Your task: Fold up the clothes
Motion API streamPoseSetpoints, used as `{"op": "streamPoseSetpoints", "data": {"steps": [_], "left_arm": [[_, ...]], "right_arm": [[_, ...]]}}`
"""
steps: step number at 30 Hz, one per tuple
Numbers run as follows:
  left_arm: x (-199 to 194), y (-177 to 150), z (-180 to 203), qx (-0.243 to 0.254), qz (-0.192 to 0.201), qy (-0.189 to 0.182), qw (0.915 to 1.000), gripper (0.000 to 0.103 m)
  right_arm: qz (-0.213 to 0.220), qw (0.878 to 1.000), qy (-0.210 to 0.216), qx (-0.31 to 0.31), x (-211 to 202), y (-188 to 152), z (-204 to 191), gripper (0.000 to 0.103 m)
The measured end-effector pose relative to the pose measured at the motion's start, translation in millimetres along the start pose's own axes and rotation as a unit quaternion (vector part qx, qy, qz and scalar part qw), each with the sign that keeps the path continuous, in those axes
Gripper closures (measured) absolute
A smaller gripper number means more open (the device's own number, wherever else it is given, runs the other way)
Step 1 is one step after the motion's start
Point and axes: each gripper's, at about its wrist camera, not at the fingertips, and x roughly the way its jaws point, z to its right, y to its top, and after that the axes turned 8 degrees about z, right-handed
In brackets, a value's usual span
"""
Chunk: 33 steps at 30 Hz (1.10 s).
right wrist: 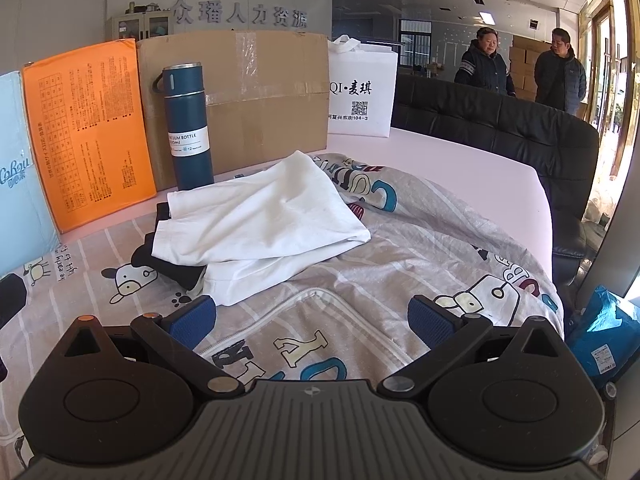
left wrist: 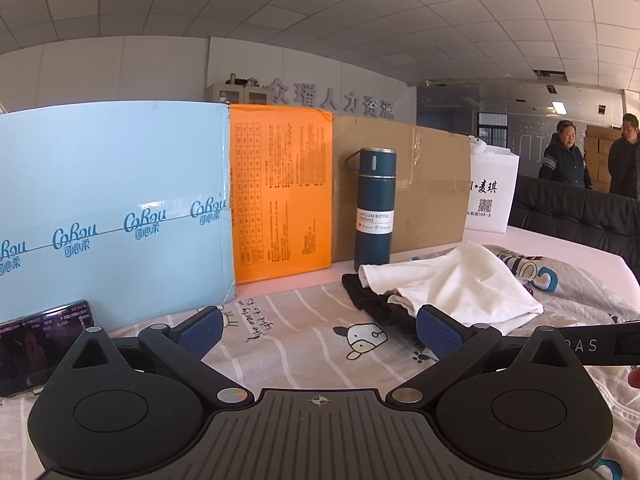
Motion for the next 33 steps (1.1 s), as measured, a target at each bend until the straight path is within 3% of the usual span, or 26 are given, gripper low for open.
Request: {"op": "streamPoseSetpoints", "data": {"steps": [33], "left_arm": [[-3.8, 2.4, -2.9, -0.009, 0.004, -0.003, 0.9999, 0.000]], "right_arm": [[-0.007, 1.000, 0.001, -0.004, 3.0, -2.7, 0.4, 0.000]]}}
